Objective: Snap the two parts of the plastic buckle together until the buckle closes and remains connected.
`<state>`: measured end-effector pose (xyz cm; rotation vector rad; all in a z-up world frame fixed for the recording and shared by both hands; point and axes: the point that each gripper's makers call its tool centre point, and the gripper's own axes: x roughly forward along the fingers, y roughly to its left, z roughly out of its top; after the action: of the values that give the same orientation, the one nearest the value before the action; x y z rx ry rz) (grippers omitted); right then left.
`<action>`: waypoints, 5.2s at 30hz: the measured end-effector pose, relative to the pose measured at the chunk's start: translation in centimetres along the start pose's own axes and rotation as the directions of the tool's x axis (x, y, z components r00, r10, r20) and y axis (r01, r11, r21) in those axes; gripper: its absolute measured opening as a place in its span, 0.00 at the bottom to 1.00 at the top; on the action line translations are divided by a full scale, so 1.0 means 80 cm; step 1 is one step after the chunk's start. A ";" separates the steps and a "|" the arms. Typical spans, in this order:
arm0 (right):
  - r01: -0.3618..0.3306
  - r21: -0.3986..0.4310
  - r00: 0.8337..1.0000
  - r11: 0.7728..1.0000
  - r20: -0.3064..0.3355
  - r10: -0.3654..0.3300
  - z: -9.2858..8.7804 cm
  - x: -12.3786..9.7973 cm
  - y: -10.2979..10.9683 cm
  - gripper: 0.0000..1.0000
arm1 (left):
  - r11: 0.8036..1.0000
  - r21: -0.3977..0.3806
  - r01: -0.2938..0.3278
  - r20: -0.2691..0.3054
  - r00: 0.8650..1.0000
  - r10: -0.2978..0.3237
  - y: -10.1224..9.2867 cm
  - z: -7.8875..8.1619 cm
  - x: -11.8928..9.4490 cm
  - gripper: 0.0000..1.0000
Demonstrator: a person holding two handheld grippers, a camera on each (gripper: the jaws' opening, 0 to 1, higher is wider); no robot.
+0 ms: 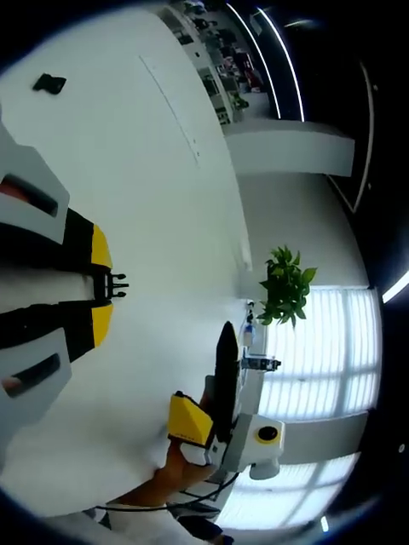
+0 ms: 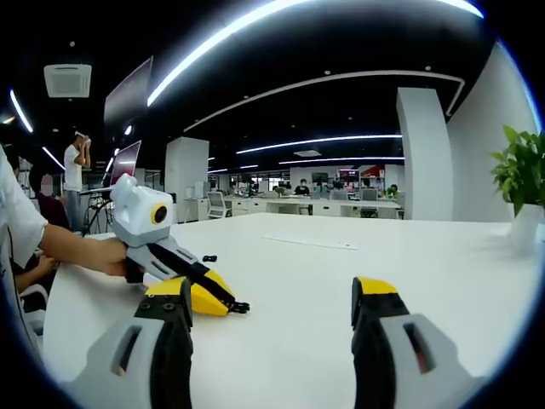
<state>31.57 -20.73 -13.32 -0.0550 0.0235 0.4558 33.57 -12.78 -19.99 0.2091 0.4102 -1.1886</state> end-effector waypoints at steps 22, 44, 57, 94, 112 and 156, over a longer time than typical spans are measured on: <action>-0.030 0.027 1.000 0.999 -0.005 0.030 -0.002 0.004 0.002 0.76 | 0.995 0.028 0.100 0.059 0.993 -0.101 0.013 -0.015 -0.073 0.12; -0.040 0.034 0.999 0.999 -0.012 0.041 -0.006 0.003 0.006 0.75 | 0.973 0.088 0.213 -0.011 0.977 -0.213 0.006 -0.051 -0.111 0.12; -0.047 0.031 0.999 0.998 -0.020 0.048 -0.009 0.004 0.008 0.75 | 0.970 0.106 0.218 -0.022 0.976 -0.217 0.013 -0.058 -0.130 0.12; -0.073 0.010 0.996 0.997 -0.049 0.073 -0.015 0.009 0.017 0.74 | 0.971 0.117 0.208 -0.042 0.978 -0.204 0.027 -0.080 -0.168 0.19; -0.188 -0.003 0.981 0.982 -0.058 0.188 -0.009 0.031 0.050 0.74 | 0.999 0.021 0.045 0.087 0.995 -0.046 0.037 -0.050 -0.201 0.23; -0.425 -0.080 0.904 0.902 -0.082 0.419 0.002 0.155 0.095 0.74 | 0.988 -0.117 -0.103 0.201 0.971 0.126 0.049 -0.045 -0.225 0.38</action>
<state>39.33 -8.45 -13.97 -0.1610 0.0770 0.8922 30.88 5.33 -15.96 0.0150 0.2724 -1.0596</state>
